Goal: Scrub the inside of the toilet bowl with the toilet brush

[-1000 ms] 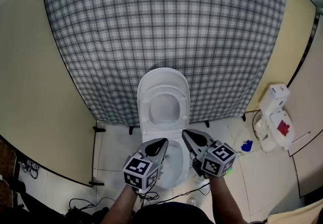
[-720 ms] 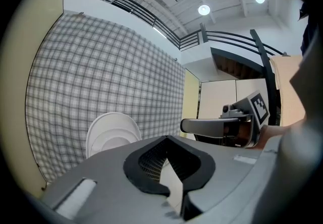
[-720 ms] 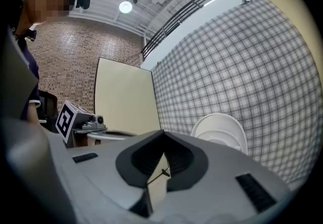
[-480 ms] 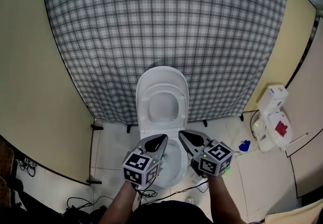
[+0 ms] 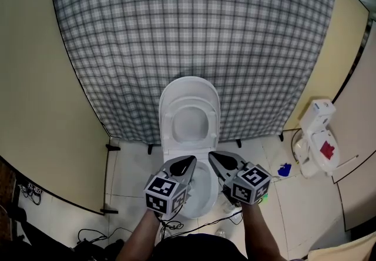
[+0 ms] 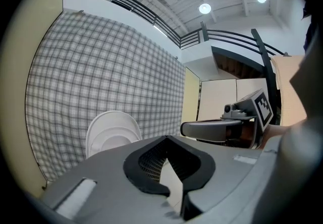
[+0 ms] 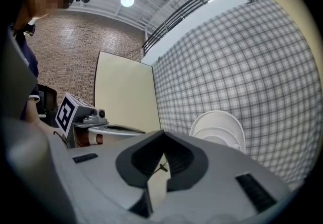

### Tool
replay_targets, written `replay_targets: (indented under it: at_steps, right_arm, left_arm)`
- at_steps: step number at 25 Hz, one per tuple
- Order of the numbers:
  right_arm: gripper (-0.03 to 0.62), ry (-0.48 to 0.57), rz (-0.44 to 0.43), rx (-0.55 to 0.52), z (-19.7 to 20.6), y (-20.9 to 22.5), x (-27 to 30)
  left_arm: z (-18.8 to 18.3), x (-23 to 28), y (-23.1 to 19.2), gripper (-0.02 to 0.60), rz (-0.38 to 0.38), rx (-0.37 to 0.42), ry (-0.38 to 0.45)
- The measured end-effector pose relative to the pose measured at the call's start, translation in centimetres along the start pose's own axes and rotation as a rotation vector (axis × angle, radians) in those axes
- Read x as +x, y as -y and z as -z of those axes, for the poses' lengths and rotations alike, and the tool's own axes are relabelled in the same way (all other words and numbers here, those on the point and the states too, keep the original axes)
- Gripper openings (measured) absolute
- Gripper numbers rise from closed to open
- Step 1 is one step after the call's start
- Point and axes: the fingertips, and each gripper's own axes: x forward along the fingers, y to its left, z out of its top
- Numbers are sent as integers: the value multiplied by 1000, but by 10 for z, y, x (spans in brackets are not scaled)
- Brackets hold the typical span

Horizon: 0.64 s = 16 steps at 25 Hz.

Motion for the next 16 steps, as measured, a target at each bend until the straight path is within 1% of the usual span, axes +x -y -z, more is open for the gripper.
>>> replay_targets:
  at_steps: [4,10,16]
  right_arm:
    - [2,1,7,-13,1,-5,1]
    - [2,-16,6,-13,3,3,-4]
    - [2,-39,2,-30,27,0,-5]
  left_arm:
    - [1,-9,-3,8,-2,5,10]
    - [-1,-1,1,8,-8,7,6]
    - [22,-2,4,8,-12,6,6]
